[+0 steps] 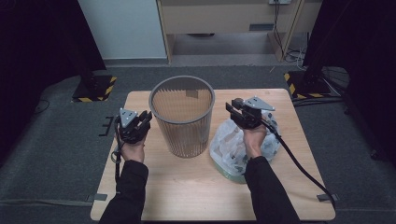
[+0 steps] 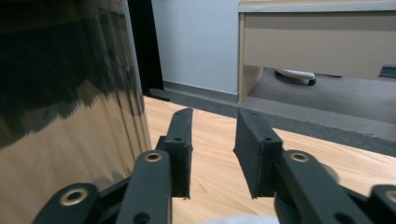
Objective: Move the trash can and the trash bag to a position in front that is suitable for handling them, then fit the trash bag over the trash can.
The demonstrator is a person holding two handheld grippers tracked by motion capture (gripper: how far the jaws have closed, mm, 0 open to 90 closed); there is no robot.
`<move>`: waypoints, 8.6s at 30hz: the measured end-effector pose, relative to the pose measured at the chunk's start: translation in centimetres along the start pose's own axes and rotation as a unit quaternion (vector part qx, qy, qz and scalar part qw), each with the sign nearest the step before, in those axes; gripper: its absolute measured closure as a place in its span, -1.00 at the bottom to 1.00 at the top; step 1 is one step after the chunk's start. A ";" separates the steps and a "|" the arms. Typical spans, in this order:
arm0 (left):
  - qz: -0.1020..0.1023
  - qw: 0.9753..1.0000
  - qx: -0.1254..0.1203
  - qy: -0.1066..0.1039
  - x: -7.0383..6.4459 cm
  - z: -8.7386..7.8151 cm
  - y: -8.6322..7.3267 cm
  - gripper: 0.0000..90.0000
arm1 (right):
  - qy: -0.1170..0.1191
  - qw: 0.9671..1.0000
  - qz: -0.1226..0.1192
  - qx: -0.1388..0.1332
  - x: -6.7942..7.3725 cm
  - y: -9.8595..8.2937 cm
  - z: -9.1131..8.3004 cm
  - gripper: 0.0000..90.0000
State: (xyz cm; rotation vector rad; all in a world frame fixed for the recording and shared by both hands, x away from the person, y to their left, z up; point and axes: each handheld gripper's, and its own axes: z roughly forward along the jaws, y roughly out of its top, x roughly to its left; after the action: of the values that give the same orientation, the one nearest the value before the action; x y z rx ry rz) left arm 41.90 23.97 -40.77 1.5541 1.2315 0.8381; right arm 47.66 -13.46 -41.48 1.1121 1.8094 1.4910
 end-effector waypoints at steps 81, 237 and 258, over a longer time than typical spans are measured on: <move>0.035 0.995 0.013 -0.089 -9.6 -3.1 -1.5 1.00 | -0.031 0.998 -0.049 0.040 3.1 -2.4 -10.1 0.96; 0.111 0.957 0.264 -0.044 -2.3 -2.5 -13.0 -0.55 | -0.184 0.976 -0.046 -0.104 -2.8 4.5 -20.8 0.75; 0.110 0.957 0.264 -0.043 -2.3 -2.4 -13.0 -0.58 | -0.199 0.957 -0.074 -0.198 1.9 10.1 -26.3 0.75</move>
State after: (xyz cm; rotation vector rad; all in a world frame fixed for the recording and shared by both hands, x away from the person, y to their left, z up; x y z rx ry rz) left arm 35.01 22.93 -52.24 2.1655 1.2983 0.5937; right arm 27.73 -25.06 -25.19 0.9659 1.2252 1.3456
